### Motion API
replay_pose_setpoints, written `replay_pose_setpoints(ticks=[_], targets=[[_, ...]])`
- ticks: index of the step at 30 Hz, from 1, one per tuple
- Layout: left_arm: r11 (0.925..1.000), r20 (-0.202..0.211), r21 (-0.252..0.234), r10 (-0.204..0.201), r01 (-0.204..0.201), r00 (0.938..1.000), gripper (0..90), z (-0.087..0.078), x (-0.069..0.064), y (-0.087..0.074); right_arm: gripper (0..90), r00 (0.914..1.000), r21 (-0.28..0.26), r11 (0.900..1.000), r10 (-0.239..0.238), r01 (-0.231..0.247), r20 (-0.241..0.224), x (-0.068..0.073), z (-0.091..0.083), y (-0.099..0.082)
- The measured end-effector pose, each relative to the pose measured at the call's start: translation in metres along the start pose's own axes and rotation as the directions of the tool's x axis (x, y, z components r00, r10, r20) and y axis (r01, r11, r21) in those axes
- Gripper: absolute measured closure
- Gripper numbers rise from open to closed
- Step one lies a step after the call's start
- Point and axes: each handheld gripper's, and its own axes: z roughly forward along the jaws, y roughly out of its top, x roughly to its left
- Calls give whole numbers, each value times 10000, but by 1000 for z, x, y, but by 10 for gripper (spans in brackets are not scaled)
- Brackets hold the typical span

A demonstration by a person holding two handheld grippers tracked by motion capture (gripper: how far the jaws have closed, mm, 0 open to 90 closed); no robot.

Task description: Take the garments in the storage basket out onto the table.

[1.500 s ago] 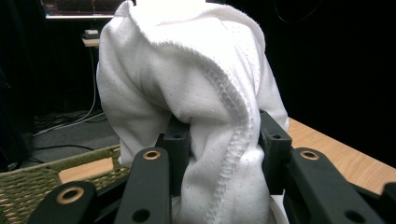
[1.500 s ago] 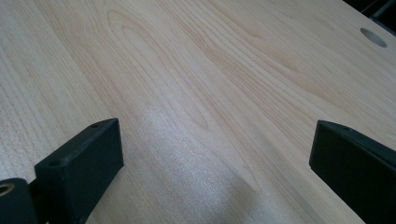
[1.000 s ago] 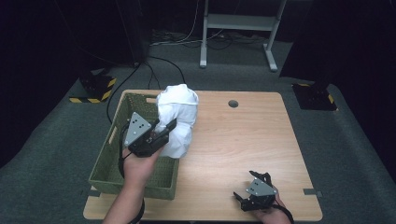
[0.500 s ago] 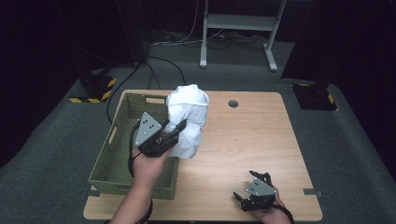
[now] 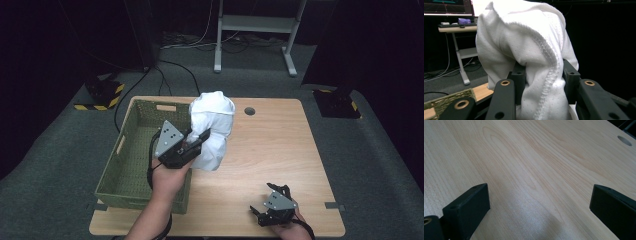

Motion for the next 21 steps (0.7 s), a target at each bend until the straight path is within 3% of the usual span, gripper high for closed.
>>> replay_pose_setpoints(ticks=[21], targets=[[9999,202,86,134,-136,9997,636,28,-25,-9,24,10000,-54,10000,-9,9,-23,0,0,0]])
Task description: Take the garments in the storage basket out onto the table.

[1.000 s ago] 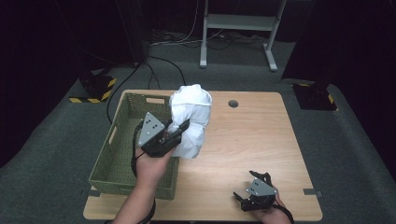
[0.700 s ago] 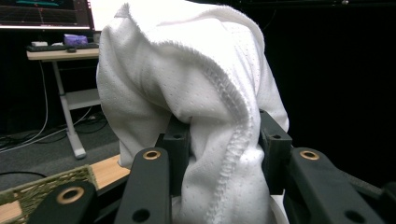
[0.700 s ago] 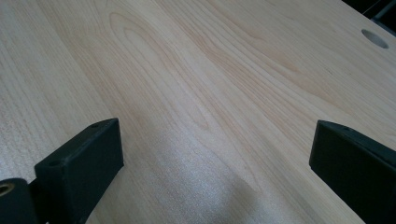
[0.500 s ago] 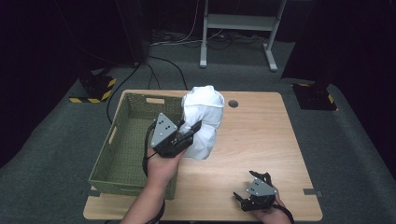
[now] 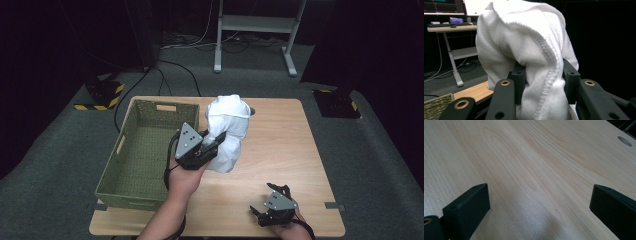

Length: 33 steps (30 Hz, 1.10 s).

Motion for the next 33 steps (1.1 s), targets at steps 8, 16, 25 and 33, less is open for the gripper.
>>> replay_pose_setpoints(ticks=[8,16,25,33], targets=[[9999,128,136,-33,31,9999,636,8,-6,-6,24,10000,6,10000,1,-1,-2,0,0,0],[9990,255,433,-66,55,9997,635,19,-11,-15,24,10000,-15,10000,3,-3,-6,0,0,0],[9977,352,668,-120,96,9993,636,28,-14,-23,24,10000,-23,10000,-4,4,-17,0,0,0],[9965,288,822,-151,127,9995,636,34,-15,-29,24,10000,-30,10000,-3,3,-15,0,0,0]])
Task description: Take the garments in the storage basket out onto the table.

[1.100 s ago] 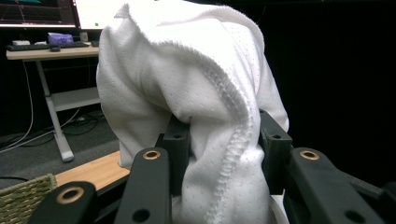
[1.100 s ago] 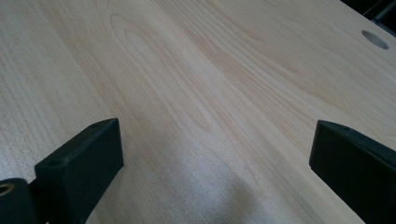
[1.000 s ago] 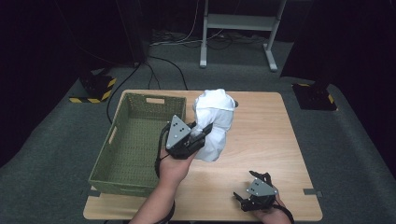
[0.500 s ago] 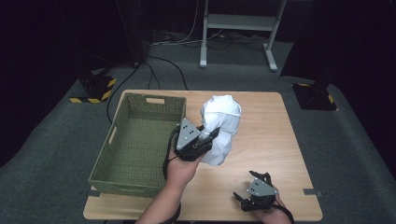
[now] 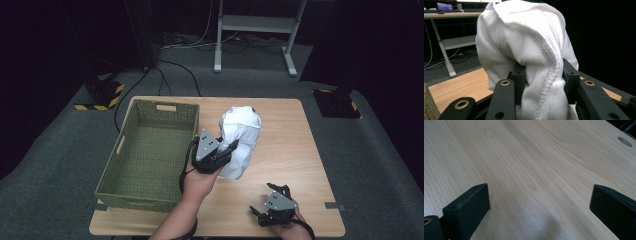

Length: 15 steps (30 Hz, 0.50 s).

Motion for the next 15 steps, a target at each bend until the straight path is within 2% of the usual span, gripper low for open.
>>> replay_pose_setpoints(ticks=[15], targets=[[9991,-16,413,-102,102,9999,637,14,-2,-14,25,10000,-1,10000,-16,16,-7,0,0,0]])
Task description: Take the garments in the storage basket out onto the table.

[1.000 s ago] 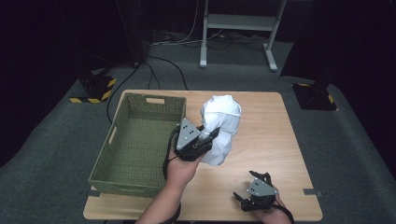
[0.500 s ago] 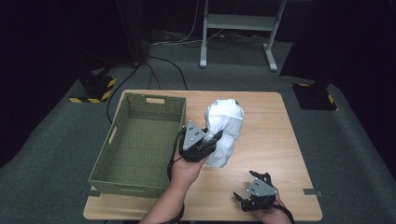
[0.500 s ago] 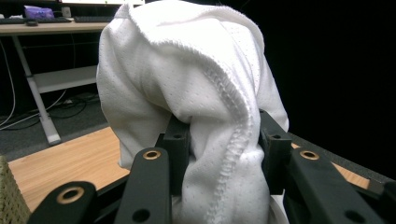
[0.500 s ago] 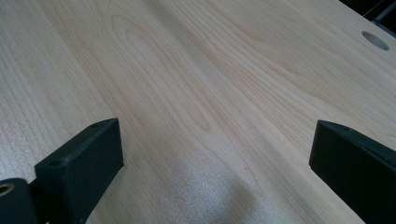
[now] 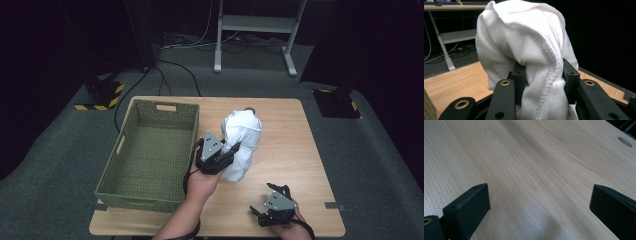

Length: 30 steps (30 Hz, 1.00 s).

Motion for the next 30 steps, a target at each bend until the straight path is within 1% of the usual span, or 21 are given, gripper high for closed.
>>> replay_pose_setpoints(ticks=[7,9,10,12,14,17,19,23,30], targets=[[9997,-41,195,-146,147,9999,637,7,-1,-7,25,10000,1,10000,-3,3,-3,0,0,0],[9994,-97,329,-129,132,9999,637,11,-1,-9,25,10000,1,10000,13,-13,-4,0,0,0],[9988,-135,442,-195,201,9997,637,14,-1,-13,26,10000,-8,10000,-4,4,-2,0,0,0],[9988,-135,442,-195,201,9997,637,14,-1,-13,26,10000,-14,10000,3,-3,-6,0,0,0],[9982,-185,534,-272,281,9995,637,17,-2,-16,26,10000,-13,10000,1,-1,-7,0,0,0],[9963,-213,797,-318,334,9993,637,23,-3,-23,26,10000,-17,10000,0,0,-11,0,0,0],[9958,-227,853,-327,346,9992,637,25,-4,-25,26,10000,-17,10000,30,-30,-12,0,0,0],[9919,-331,1215,-321,359,9989,638,32,-6,-32,27,10000,-12,10000,4,-4,-21,0,0,0],[9881,-456,1474,-378,442,9982,638,41,-6,-42,27,10000,-24,10000,29,-29,-18,0,0,0]])
